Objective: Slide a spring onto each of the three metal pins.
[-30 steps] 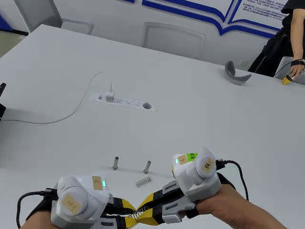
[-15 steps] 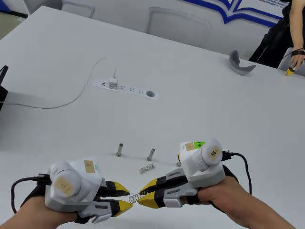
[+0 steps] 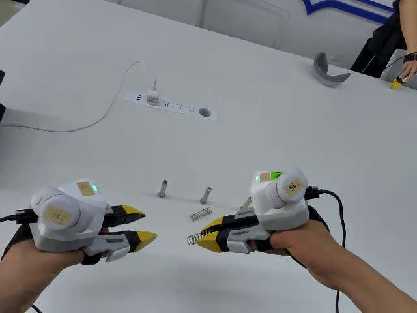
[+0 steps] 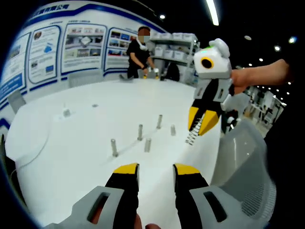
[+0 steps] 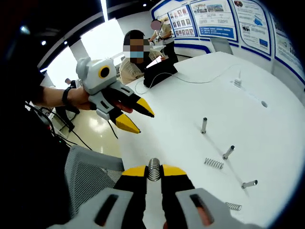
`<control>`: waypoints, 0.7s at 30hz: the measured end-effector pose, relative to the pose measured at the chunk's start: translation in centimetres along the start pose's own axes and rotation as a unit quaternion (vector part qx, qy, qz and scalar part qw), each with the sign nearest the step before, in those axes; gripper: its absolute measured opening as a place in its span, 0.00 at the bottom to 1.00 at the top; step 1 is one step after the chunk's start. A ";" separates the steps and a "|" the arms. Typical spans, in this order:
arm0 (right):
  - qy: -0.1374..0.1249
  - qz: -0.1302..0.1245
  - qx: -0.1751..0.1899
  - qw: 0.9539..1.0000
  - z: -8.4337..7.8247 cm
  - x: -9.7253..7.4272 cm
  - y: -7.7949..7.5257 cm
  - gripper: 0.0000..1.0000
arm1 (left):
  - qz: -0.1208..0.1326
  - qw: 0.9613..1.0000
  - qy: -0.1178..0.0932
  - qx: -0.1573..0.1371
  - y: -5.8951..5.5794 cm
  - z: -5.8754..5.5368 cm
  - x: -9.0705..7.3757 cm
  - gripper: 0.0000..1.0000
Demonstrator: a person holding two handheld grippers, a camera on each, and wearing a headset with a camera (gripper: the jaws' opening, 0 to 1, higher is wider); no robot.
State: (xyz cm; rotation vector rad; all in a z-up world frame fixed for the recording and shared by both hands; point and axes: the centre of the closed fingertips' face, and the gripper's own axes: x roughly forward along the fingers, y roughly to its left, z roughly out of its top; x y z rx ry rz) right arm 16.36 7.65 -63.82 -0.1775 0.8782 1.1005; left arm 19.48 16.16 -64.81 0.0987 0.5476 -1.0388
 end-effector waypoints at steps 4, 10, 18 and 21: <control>-0.001 -0.017 0.008 1.000 0.1 -0.1 -1.2 0.12 | 0.019 1.000 -0.002 -0.005 1.2 0.0 -0.2 0.33; -0.005 -0.034 0.022 0.999 0.3 -0.2 -2.6 0.12 | 0.037 0.999 -0.001 -0.015 2.3 -0.2 -0.3 0.36; 0.002 -0.061 0.033 0.998 0.5 -0.4 -4.8 0.12 | 0.056 0.998 0.000 -0.030 3.1 -0.4 -0.4 0.42; 0.003 -0.070 0.037 0.997 0.7 -0.3 -5.7 0.12 | 0.060 0.998 0.004 -0.031 3.2 -0.6 -0.3 0.45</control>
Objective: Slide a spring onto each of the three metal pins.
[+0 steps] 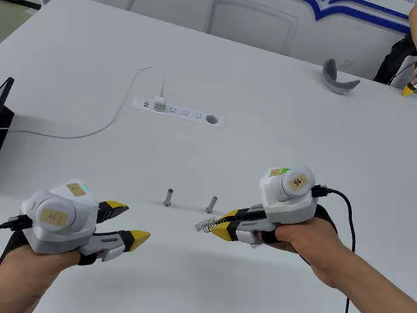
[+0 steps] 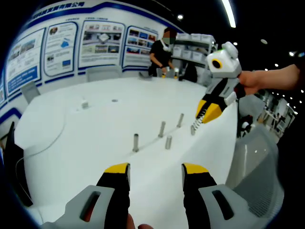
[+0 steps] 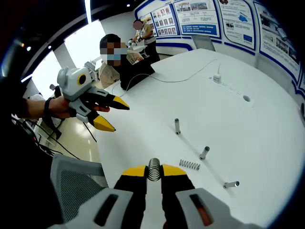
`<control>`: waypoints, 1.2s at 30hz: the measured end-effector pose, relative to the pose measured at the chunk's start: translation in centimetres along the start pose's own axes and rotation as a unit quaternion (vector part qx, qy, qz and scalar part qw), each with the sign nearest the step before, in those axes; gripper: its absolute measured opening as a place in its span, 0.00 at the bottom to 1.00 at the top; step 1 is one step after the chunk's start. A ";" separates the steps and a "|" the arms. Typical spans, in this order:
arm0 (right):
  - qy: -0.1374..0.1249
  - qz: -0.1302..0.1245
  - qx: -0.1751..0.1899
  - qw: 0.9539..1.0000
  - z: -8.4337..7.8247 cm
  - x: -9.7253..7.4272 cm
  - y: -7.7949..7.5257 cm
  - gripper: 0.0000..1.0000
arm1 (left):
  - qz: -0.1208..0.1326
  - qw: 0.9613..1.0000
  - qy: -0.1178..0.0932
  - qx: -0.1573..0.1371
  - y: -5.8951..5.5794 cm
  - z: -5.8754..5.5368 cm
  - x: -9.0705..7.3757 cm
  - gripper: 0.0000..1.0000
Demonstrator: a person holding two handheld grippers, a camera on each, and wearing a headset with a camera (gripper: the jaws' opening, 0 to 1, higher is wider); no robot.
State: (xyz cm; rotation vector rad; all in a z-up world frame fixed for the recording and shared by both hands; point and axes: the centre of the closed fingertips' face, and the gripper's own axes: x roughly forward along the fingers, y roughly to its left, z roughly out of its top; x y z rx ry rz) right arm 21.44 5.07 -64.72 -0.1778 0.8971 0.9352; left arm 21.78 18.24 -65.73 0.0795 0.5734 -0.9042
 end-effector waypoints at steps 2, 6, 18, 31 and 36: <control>0.001 -0.003 0.001 1.000 0.2 0.1 -0.4 0.12 | 0.003 1.000 0.001 -0.001 0.2 -0.1 0.0 0.46; 0.002 -0.005 0.004 1.000 0.7 0.5 -1.0 0.12 | 0.010 1.000 0.001 -0.004 0.6 -0.1 -0.1 0.48; 0.010 -0.006 0.008 1.000 2.3 2.7 -2.5 0.12 | 0.031 0.999 0.003 -0.016 2.0 0.0 -0.5 0.54; 0.020 -0.005 -0.005 1.000 4.5 5.1 -3.5 0.12 | 0.035 0.999 0.004 -0.019 2.4 -0.3 -0.8 0.62; 0.025 -0.004 -0.007 1.000 5.0 6.0 -3.7 0.12 | 0.040 0.999 0.005 -0.023 3.0 -0.5 -1.0 0.63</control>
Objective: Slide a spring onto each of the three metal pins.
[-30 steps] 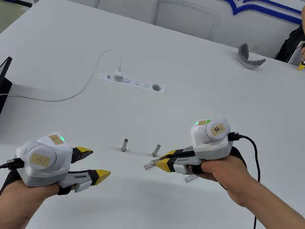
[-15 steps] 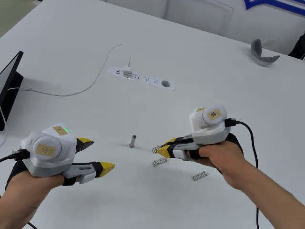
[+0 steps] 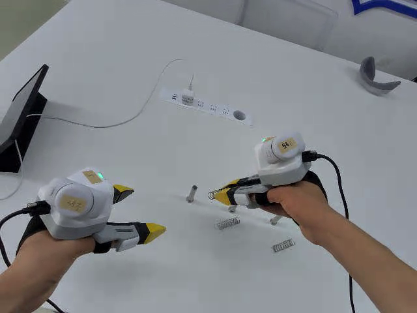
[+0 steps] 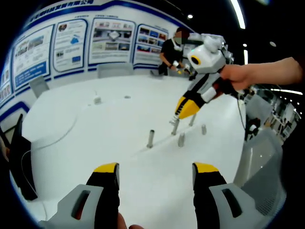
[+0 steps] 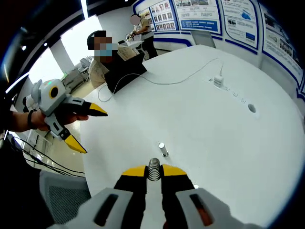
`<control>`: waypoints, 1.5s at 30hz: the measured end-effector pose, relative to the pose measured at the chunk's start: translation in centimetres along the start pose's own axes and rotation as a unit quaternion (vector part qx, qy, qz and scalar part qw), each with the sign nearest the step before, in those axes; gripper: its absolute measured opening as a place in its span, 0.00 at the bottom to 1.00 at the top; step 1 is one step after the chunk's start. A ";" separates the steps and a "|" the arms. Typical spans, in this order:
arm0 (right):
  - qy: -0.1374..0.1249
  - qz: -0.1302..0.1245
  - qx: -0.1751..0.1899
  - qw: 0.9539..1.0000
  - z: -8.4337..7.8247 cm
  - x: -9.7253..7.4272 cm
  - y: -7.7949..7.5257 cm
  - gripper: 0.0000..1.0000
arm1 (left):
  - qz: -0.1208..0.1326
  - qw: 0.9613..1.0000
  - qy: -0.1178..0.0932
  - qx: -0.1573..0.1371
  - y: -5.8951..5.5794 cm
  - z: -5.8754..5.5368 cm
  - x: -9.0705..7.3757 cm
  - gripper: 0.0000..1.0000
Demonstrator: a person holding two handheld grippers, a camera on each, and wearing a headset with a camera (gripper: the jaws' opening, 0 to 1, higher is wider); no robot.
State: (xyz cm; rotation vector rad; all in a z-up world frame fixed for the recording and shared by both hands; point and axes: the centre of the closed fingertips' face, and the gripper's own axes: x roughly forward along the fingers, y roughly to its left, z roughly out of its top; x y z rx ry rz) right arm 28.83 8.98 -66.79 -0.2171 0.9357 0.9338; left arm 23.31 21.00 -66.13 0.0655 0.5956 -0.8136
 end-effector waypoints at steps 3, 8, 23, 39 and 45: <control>-0.005 0.001 -0.001 1.000 0.3 0.5 0.0 0.12 | 0.003 1.000 0.001 -0.002 0.3 -0.1 -0.1 0.64; -0.003 -0.006 0.003 1.000 0.5 1.5 -0.5 0.12 | 0.004 1.000 0.002 -0.006 0.5 -0.3 -0.2 0.65; 0.007 -0.016 -0.001 1.000 1.1 3.2 -1.1 0.12 | 0.005 1.000 0.005 -0.014 0.7 -1.0 -0.4 0.65; 0.027 -0.012 -0.020 0.999 1.5 4.6 -1.1 0.12 | 0.004 1.000 0.008 -0.018 0.7 -1.3 -0.6 0.64; 0.033 -0.010 -0.020 0.999 1.6 5.0 -1.1 0.13 | 0.003 1.000 0.009 -0.018 0.6 -1.3 -0.6 0.64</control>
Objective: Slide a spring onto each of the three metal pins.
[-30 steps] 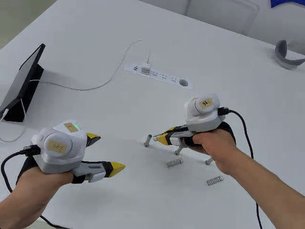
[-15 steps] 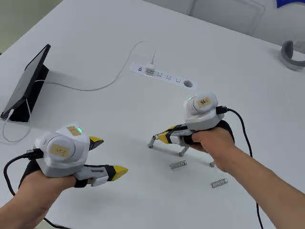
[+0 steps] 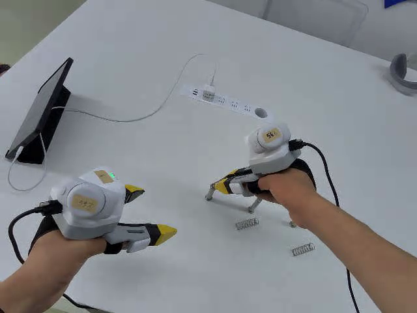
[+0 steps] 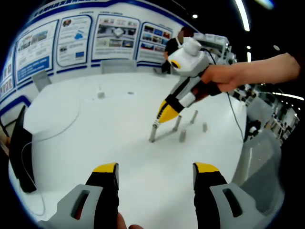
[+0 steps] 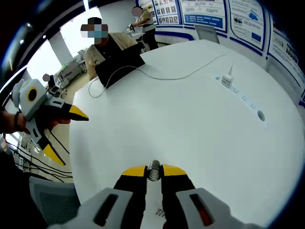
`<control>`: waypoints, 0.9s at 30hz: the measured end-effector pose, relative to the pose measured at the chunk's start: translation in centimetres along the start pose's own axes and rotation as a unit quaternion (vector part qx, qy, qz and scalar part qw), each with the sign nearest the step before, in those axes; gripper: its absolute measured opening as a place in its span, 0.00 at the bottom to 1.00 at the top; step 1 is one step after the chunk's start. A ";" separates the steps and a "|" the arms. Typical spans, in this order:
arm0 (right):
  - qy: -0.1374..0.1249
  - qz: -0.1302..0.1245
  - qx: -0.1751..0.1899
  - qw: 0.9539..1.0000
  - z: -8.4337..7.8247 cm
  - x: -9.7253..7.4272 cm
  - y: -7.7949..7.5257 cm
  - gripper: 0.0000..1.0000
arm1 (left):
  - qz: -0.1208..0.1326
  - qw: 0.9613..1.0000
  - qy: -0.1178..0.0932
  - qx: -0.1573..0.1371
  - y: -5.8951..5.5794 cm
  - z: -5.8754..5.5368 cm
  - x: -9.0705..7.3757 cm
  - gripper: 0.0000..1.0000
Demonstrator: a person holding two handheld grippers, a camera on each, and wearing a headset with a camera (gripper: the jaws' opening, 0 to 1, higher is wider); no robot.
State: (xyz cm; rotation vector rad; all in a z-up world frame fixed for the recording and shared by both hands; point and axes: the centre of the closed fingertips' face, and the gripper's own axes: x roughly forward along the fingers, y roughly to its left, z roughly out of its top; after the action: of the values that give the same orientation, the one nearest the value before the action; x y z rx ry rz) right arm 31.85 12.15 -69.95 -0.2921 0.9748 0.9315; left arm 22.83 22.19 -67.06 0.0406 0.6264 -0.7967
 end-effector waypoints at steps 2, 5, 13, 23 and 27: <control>0.002 -0.001 -0.003 1.000 0.1 0.1 0.0 0.13 | 0.000 1.000 0.001 0.000 0.0 -0.1 0.0 0.64; 0.004 -0.003 -0.011 1.000 0.3 0.2 0.0 0.13 | -0.001 1.000 0.001 0.000 -0.1 -0.1 0.0 0.64; 0.019 -0.013 -0.052 0.998 0.5 0.7 0.3 0.13 | 0.000 1.000 0.002 0.000 0.0 -0.1 0.0 0.64; 0.041 -0.024 -0.106 0.993 0.2 1.7 0.5 0.13 | 0.002 1.000 0.002 -0.001 0.1 -0.2 -0.1 0.64; 0.044 -0.022 -0.109 0.993 0.0 2.0 0.4 0.13 | 0.003 1.000 0.001 -0.002 0.2 -0.2 -0.1 0.64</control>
State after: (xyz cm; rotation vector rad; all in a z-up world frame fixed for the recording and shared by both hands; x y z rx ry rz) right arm 31.93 13.46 -71.47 -0.5415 0.9438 0.9921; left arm 22.75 22.46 -67.20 0.0399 0.6299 -0.7901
